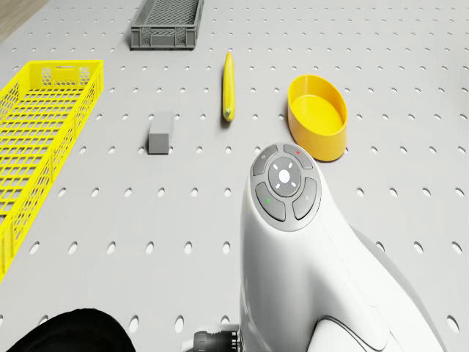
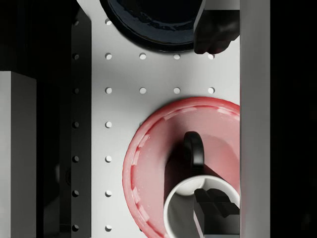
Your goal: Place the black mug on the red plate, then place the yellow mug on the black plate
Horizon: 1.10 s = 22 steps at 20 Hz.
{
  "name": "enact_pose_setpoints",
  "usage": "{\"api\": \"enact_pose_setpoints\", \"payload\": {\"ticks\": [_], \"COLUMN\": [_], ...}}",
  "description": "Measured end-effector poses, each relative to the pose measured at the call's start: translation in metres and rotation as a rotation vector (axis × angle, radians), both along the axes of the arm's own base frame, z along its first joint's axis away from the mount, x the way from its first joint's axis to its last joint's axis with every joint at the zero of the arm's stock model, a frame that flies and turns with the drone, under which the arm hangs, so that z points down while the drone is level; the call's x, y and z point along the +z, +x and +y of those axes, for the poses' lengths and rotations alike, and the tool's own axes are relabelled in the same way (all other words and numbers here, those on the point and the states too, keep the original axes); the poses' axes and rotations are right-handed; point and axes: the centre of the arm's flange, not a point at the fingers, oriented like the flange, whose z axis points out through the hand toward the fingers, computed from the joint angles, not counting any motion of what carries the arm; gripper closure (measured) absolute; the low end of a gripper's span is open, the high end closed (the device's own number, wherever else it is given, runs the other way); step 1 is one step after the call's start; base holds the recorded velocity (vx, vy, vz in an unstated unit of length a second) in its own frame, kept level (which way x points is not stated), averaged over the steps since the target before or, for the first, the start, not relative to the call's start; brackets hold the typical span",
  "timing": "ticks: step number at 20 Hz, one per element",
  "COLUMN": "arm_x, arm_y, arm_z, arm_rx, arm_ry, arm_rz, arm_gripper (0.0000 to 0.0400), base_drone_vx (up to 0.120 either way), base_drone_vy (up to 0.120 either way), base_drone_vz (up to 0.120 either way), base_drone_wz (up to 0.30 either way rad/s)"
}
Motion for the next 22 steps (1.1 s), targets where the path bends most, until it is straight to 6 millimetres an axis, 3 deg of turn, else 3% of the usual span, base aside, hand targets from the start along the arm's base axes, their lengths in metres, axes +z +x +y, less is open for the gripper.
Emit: {"api": "enact_pose_setpoints", "payload": {"ticks": [22], "arm_x": [0.0000], "arm_y": [0.0000], "arm_z": [0.0000], "arm_rx": [0.000], "arm_ry": [0.000], "arm_rz": [0.000], "arm_gripper": [0.0000], "base_drone_vx": [-0.120], "base_drone_vy": [0.120], "base_drone_vz": [0.000], "base_drone_wz": [0.000]}}
